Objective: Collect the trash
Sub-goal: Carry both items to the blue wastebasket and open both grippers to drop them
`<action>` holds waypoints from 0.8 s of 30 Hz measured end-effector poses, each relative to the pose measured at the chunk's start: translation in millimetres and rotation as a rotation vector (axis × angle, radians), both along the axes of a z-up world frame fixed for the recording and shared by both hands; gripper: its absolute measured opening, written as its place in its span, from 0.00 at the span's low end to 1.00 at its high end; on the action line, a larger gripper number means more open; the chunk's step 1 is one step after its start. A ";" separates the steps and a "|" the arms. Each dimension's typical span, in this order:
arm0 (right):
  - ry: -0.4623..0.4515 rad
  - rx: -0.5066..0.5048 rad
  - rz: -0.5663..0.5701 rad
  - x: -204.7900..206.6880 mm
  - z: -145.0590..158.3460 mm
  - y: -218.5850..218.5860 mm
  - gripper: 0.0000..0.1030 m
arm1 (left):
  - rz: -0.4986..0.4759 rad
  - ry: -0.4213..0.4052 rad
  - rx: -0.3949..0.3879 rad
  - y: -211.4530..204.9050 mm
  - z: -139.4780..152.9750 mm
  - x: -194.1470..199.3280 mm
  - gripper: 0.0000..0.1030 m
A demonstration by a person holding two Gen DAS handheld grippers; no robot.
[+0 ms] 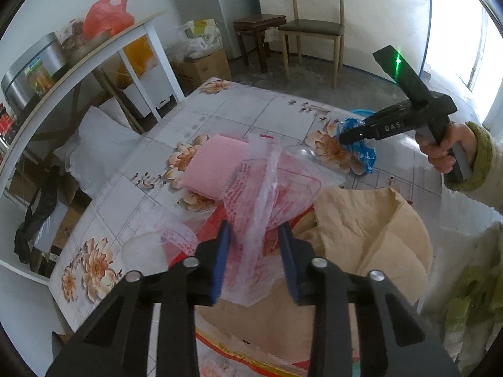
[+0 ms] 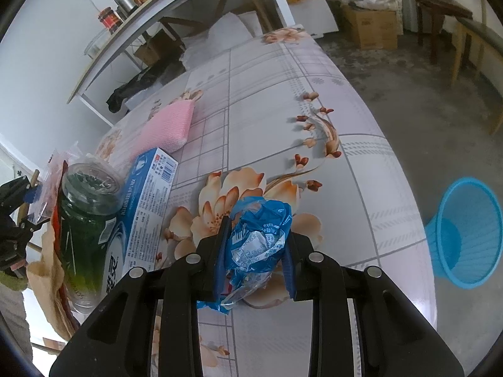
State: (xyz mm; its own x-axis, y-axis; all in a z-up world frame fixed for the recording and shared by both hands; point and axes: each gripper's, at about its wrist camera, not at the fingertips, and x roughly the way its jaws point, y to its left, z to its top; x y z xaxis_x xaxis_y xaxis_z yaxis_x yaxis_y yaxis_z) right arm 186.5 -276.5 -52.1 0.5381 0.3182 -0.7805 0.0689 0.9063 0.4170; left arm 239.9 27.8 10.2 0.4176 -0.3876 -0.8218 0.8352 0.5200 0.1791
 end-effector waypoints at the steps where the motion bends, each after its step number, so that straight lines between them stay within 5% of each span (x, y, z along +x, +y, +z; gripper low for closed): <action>1: -0.002 0.001 -0.001 -0.3 0.4 -0.4 0.26 | -0.002 -0.007 -0.001 -0.2 1.5 0.3 0.23; 14: -0.082 0.078 -0.061 -20.2 26.1 -29.0 0.24 | 0.111 -0.017 -0.136 19.3 41.4 7.4 0.17; 20: -0.162 0.119 -0.090 -48.3 55.4 -53.9 0.24 | 0.222 0.032 -0.386 27.3 86.5 -0.1 0.17; 24: -0.204 0.128 -0.135 -79.8 72.3 -81.3 0.24 | 0.202 0.086 -0.562 0.5 111.7 -18.5 0.17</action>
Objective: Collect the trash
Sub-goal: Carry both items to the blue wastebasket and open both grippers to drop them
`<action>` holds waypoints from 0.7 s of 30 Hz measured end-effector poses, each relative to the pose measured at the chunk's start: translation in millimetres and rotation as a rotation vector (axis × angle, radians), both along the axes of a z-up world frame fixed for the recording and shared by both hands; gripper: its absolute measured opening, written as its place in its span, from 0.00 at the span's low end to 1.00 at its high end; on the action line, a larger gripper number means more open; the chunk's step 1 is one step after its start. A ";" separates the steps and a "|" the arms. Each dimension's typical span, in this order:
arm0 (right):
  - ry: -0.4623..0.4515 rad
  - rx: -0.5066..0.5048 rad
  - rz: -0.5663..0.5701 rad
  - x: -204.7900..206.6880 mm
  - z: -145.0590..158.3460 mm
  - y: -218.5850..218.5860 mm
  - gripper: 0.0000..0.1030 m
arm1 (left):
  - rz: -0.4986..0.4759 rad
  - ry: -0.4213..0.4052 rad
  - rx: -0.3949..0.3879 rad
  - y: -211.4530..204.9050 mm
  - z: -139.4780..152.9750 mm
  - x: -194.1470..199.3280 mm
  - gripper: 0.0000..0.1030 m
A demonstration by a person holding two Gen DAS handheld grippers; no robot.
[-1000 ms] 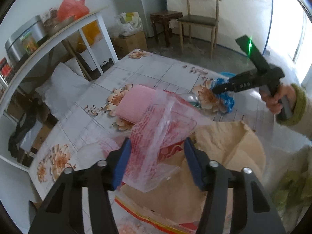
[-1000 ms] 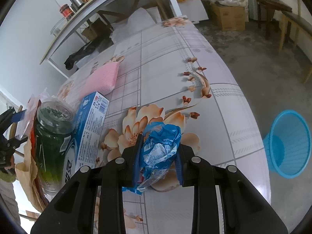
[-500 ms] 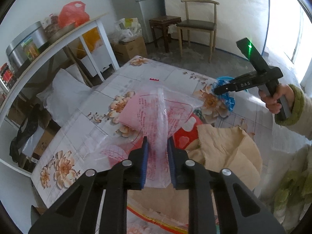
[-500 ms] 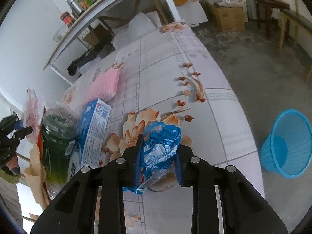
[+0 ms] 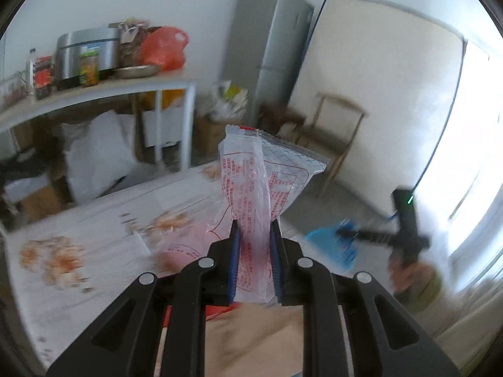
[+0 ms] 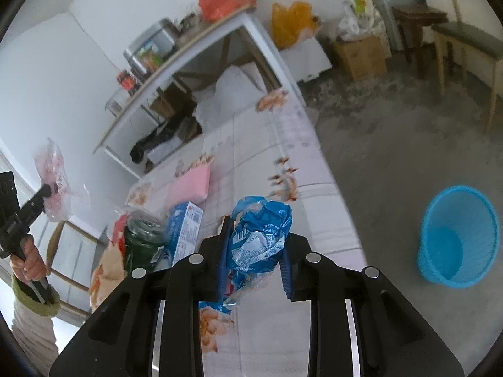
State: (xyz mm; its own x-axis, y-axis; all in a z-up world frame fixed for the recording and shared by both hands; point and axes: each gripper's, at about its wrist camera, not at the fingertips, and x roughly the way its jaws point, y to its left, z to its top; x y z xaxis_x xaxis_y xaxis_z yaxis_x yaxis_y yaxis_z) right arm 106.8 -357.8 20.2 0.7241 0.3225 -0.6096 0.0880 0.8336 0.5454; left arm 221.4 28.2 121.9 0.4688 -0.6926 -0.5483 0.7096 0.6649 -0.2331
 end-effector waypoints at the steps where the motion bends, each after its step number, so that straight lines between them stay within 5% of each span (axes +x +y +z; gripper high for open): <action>1: -0.004 0.007 -0.013 -6.6 1.4 -7.1 0.24 | -0.025 0.025 -0.040 -16.0 3.2 -4.2 0.16; 5: -0.003 0.044 -0.099 -37.6 3.9 -45.1 0.24 | -0.113 0.149 -0.081 -89.2 0.3 -7.0 0.17; 12: 0.079 0.161 -0.314 -88.1 -26.0 -128.7 0.24 | -0.229 0.349 0.078 -275.8 -43.5 -1.2 0.17; 17: 0.174 0.285 -0.439 -100.8 -78.4 -181.7 0.25 | -0.287 0.490 0.235 -406.8 -113.0 -5.4 0.17; 21: 0.260 0.336 -0.513 -87.2 -124.0 -217.5 0.27 | -0.293 0.567 0.340 -473.5 -174.5 -9.3 0.18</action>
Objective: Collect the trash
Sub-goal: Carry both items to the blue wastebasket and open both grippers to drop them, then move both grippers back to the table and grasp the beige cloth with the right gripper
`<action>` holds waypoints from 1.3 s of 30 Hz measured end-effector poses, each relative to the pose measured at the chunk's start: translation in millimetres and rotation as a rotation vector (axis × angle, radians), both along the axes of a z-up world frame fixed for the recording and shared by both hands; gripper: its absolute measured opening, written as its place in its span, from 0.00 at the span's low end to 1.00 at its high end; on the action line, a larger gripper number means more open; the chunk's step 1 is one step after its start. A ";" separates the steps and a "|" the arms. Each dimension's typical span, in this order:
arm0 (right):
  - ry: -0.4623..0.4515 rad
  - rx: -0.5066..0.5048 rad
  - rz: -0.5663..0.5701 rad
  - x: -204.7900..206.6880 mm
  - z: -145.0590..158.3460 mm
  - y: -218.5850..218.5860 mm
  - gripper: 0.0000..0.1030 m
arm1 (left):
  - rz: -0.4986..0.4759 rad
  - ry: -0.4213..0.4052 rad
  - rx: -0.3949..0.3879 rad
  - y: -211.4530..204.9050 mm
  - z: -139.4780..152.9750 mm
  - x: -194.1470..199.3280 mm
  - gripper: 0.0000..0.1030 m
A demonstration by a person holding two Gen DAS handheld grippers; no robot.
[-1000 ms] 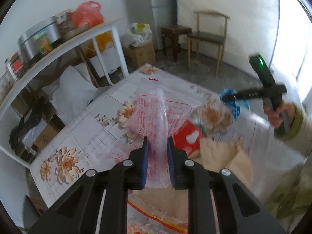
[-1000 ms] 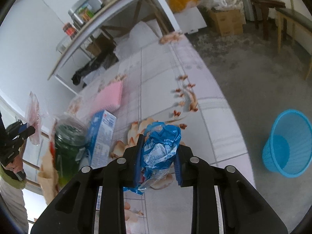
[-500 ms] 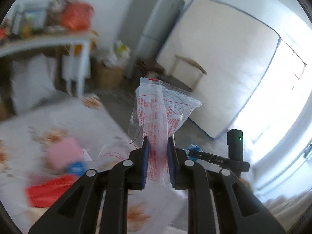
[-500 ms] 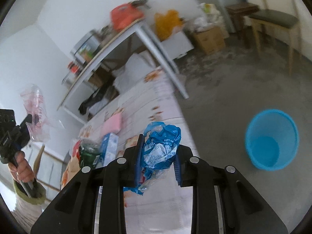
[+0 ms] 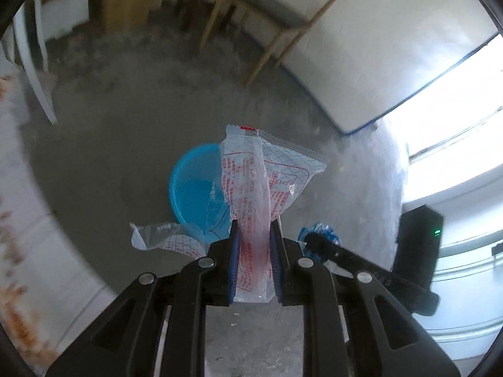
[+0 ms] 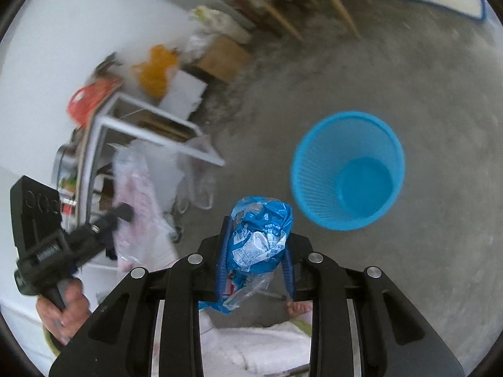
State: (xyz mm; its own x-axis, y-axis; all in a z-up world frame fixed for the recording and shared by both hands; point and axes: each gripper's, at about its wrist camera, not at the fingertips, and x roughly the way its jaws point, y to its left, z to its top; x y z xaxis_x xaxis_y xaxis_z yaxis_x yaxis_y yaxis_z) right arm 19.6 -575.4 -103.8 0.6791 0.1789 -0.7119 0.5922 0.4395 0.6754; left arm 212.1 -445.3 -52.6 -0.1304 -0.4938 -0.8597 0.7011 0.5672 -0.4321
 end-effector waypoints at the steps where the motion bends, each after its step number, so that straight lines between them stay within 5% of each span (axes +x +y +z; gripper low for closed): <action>1: 0.005 0.005 -0.003 2.3 -4.2 -8.3 0.28 | 0.003 0.014 0.012 -12.1 -10.9 0.6 0.18; 4: 0.033 0.017 -0.054 24.2 -31.4 -35.0 0.42 | 0.031 0.006 0.025 -49.3 -35.7 6.3 0.28; 6: 0.054 0.011 -0.077 36.0 -46.6 -47.9 0.59 | 0.044 -0.017 0.023 -59.8 -42.7 10.2 0.55; 7: 0.073 0.014 -0.086 41.5 -56.0 -53.6 0.62 | 0.059 -0.035 0.019 -60.7 -44.7 10.1 0.58; 12: 0.091 0.107 -0.132 34.2 -84.5 -63.6 0.62 | 0.049 -0.098 0.002 -56.3 -36.5 9.0 0.61; 18: 0.049 0.066 -0.123 11.9 -66.8 -49.3 0.66 | 0.012 -0.187 -0.082 -19.6 7.9 -8.2 0.61; 26: -0.087 0.126 -0.106 -43.6 -36.5 -28.1 0.77 | -0.141 -0.593 -0.093 80.3 85.0 -106.2 0.66; 39: -0.159 0.052 0.234 -12.2 32.9 88.3 0.77 | 0.176 -0.756 -0.130 310.9 101.5 -150.5 0.67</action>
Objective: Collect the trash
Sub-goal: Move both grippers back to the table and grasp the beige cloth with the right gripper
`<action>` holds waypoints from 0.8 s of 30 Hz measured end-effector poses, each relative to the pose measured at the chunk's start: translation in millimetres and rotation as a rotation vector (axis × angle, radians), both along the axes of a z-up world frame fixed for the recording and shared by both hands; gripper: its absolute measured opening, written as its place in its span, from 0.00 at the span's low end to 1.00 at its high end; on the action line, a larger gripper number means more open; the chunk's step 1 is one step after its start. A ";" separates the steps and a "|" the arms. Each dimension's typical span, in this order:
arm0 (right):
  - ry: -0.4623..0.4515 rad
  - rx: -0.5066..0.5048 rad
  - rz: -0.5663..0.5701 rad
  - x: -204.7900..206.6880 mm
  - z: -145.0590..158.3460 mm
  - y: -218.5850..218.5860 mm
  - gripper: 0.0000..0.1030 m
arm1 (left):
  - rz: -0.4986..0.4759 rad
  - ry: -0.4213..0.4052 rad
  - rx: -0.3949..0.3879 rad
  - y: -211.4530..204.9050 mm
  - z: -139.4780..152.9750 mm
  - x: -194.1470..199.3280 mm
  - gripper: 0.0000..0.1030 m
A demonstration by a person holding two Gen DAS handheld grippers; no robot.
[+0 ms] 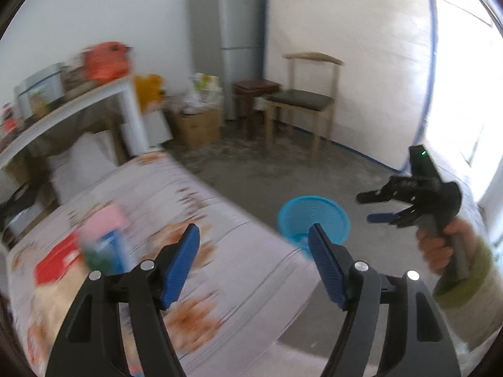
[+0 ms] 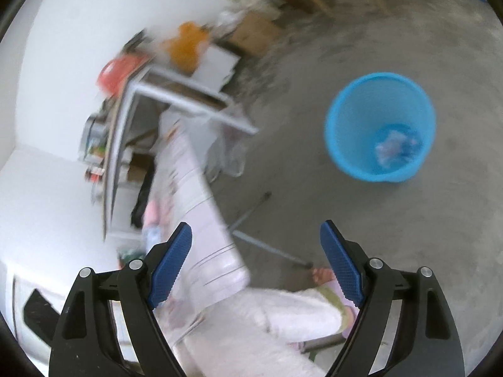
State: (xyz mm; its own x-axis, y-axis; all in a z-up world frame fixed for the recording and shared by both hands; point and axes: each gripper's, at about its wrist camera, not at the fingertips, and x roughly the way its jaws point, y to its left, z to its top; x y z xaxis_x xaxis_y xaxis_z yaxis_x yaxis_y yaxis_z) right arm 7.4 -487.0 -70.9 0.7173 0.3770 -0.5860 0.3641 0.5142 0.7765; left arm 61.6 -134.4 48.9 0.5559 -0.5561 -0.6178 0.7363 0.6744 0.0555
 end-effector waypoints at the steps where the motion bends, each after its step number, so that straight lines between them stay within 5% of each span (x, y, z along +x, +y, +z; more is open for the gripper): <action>1: -0.010 -0.020 0.032 6.6 7.1 11.5 0.77 | 0.031 -0.012 -0.005 15.3 0.2 -2.8 0.67; 12: -0.189 -0.258 0.502 68.9 97.8 181.6 0.81 | 0.364 -0.039 -0.126 186.8 -13.1 -48.1 0.67; 18: -0.259 -0.418 0.743 88.7 122.8 279.0 0.85 | 0.445 -0.018 -0.188 221.2 -27.3 -50.5 0.65; 24: -0.159 -0.549 0.785 115.4 118.3 339.4 0.85 | 0.456 -0.047 -0.175 229.0 -32.0 -43.7 0.61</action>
State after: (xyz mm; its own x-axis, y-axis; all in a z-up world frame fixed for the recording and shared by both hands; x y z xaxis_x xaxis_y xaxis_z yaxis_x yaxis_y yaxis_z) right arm 122.9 -147.6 47.5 0.4641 0.4851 -0.7412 -0.3260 0.8715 0.3663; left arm 17.9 94.6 16.9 0.7921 -0.3424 -0.5054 0.3630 0.9298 -0.0611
